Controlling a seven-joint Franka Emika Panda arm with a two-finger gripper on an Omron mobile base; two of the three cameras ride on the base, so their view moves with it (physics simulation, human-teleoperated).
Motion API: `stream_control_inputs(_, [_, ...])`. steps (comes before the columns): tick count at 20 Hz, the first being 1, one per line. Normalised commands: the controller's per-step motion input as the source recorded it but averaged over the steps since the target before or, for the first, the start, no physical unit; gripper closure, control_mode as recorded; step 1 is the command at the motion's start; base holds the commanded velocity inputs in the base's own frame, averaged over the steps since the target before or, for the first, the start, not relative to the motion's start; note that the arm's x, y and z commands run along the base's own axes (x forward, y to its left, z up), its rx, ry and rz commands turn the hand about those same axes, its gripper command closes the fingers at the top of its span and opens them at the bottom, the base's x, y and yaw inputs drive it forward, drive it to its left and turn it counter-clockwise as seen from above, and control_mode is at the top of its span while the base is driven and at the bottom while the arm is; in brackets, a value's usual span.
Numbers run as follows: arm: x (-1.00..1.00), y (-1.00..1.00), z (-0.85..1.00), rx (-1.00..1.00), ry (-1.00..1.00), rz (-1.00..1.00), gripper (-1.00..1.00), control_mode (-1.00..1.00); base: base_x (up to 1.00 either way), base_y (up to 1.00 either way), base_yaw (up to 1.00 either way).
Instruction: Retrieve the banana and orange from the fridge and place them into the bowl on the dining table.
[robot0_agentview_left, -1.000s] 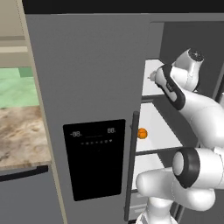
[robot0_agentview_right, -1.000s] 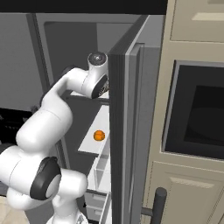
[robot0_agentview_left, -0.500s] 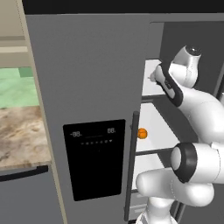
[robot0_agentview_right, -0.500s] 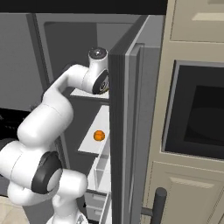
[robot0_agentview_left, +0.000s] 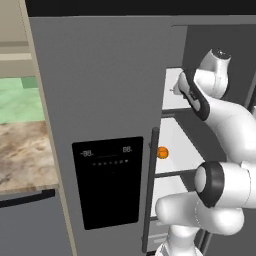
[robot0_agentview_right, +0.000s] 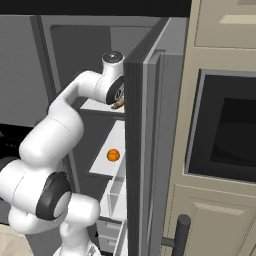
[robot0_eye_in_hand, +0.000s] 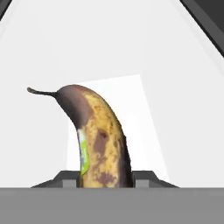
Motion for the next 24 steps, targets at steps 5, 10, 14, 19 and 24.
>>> stream_control_inputs(5, [-0.9, 0.04, -0.51, 0.0, 0.0, 0.0, 1.0, -1.0, 0.0, 0.0, 0.0])
stream_control_inputs(10, [-1.0, 0.19, -0.08, 0.0, -0.07, 0.0, 1.0, -1.0, 0.0, 0.0, 0.0])
stream_control_inputs(14, [-1.0, 0.28, 0.06, 0.0, -0.11, 0.0, 1.0, -1.0, 0.0, 0.0, 0.0])
stream_control_inputs(19, [-1.0, 0.16, 0.07, 0.0, -0.19, 0.0, 1.0, -1.0, 0.0, 0.0, 0.0])
stream_control_inputs(24, [-0.89, 0.0, 0.0, 0.0, -0.29, 0.0, 1.0, -1.0, 0.0, 0.0, 0.0])
